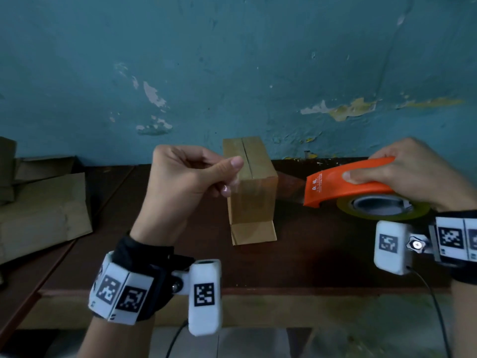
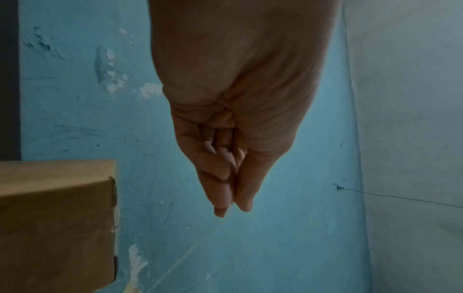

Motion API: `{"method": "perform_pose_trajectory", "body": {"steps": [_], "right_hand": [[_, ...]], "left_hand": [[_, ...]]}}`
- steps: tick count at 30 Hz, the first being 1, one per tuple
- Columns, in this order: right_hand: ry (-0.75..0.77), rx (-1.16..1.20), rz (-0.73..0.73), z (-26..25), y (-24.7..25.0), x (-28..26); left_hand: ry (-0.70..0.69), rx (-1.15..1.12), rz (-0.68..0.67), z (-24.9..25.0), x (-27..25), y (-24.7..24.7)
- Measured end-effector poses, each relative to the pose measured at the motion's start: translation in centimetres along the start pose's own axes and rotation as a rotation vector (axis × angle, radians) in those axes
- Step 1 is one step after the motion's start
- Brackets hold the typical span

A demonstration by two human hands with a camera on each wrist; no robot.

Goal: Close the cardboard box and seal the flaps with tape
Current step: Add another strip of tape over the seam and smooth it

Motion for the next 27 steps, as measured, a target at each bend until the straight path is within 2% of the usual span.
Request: {"method": "perform_pose_trajectory", "body": {"steps": [11,15,19,22,27], "right_hand": [[-0.259,-0.017,0.176,0.9,0.0,0.3],[-0.376,-0.226,0.298,1.8,0.2,-0.2],[-0.363,-0.153,0.382,4.0,0.8,0.3],[-0.348,-0.156,0.330,4.6,0.0,0.8],[-0.396,-0.221,0.105,5.8,-2.6,1.5]], "left_hand": [[-0.017,0.020,-0.123,1.0,-0.7,-3.4],[-0.070,-0.035,-0.101,2.6,-0.9,-3.0],[-0.115,-0.026,-0.105,3.5,-0.7,-1.9],[-0.078,-0.072,-0.138,3.1,-0.7,-2.4],[-0.045,-0.129,-0.180,2.6,-0.6,-2.5]]}}
Point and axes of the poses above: each hand's wrist, its own x-axis towards the middle knuckle, its own y-axis out of the back of the hand, z = x × y, the point moved 6 cm from there along x, towards the middle knuckle, and after that the axes turned 15 degrees about x, right-handed, at the moved point
